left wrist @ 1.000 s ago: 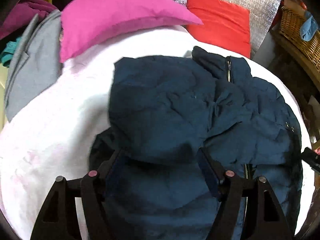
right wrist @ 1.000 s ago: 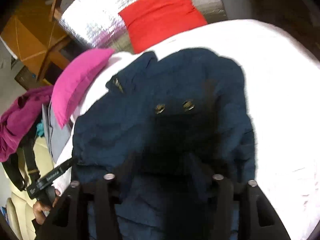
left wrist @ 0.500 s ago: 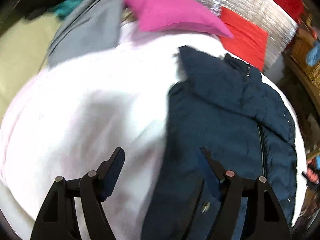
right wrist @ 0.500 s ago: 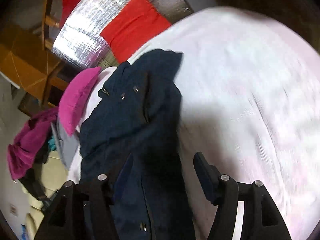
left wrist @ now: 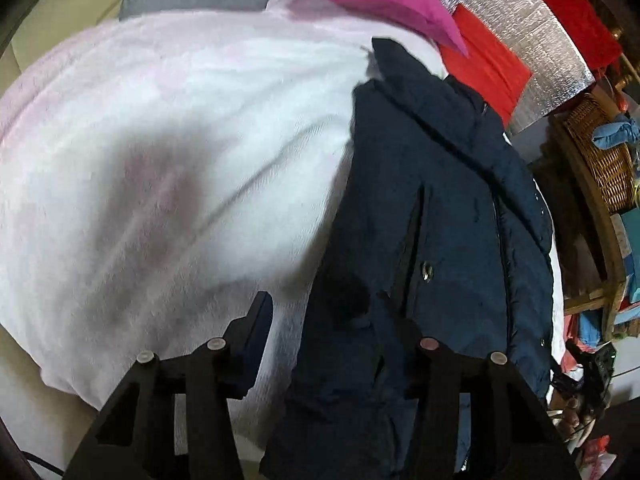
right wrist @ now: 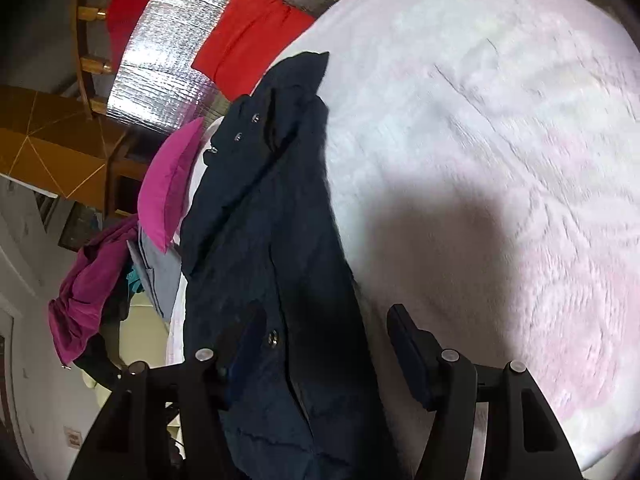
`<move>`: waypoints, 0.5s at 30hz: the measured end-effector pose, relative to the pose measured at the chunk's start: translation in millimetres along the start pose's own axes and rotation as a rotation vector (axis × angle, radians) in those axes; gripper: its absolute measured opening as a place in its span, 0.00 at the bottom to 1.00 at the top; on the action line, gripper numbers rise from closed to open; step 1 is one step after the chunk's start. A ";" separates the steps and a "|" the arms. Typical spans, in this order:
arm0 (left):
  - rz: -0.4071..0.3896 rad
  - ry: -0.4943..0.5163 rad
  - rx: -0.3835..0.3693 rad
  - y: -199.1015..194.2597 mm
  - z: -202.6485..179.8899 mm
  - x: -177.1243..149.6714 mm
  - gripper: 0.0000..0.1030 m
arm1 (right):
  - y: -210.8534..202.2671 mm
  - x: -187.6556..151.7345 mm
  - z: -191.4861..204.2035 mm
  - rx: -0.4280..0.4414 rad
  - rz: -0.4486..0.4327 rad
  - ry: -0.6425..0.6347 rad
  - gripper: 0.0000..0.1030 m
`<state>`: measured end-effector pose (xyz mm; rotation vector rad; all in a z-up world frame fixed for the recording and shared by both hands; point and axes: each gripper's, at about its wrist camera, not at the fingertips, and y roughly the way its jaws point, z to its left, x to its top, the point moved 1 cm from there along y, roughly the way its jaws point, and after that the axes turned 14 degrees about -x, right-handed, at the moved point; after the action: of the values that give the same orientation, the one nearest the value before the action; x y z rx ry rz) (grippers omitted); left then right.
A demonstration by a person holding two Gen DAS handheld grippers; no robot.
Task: Fold large clothes
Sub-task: 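Grasp the jacket hem with both tools and lift it up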
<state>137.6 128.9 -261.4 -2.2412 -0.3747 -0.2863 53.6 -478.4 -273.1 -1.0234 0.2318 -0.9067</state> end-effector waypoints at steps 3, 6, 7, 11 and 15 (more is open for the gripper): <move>0.078 -0.035 -0.062 9.4 1.8 -8.0 0.52 | 5.5 -4.9 -1.3 0.004 0.027 -0.003 0.64; 0.097 -0.012 -0.068 12.2 -2.5 -12.6 0.52 | 10.7 -11.0 -1.9 0.015 0.052 -0.012 0.64; 0.101 -0.005 -0.082 11.4 -4.7 -15.9 0.52 | 10.6 -11.8 -1.4 0.017 0.053 -0.020 0.64; 0.115 0.013 -0.126 11.6 -12.0 -26.7 0.49 | 10.9 -25.8 8.3 0.051 0.080 -0.070 0.61; 0.122 0.035 -0.118 14.0 -16.2 -28.2 0.43 | 10.8 -37.7 15.9 0.054 0.089 -0.116 0.60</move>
<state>115.1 102.9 -270.2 -2.3602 -0.2054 -0.2892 44.6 -438.0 -282.2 -1.0044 0.1534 -0.7672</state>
